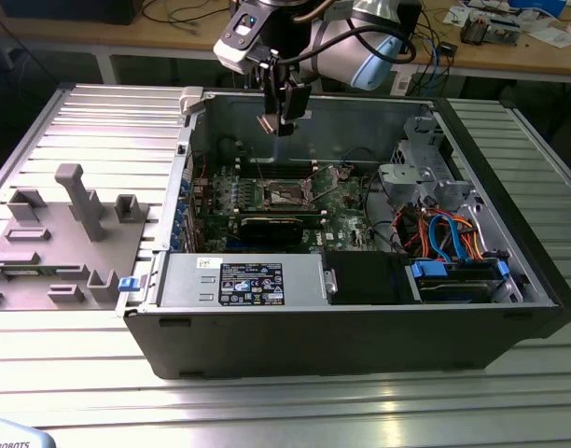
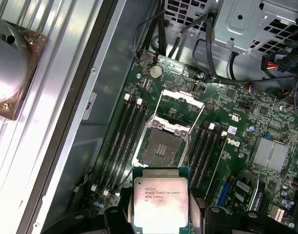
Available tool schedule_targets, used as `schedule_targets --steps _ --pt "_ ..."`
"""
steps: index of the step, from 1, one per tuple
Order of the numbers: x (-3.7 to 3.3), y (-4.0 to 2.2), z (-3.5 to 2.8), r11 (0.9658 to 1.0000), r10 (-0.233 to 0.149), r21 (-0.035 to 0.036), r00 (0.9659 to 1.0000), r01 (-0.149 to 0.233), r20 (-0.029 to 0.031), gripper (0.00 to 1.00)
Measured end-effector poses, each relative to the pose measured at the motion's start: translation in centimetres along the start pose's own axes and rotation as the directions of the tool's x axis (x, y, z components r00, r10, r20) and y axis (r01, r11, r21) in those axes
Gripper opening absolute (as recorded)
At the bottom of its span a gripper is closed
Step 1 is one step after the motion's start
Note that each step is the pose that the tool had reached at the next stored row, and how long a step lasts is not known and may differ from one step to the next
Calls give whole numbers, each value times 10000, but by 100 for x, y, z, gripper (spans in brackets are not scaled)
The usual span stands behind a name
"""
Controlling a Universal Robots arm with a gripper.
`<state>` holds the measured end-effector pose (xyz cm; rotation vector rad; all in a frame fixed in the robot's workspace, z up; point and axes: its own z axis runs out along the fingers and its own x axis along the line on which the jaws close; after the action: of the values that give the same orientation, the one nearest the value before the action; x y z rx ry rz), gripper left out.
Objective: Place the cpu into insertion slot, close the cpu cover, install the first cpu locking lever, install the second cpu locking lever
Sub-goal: 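Place the cpu into insertion slot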
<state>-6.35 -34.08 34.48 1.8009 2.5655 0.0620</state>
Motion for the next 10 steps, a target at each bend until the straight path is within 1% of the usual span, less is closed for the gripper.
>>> schedule_targets --steps 10 --pt "0 0 3 9998 202 -4 9998 -202 7 55"
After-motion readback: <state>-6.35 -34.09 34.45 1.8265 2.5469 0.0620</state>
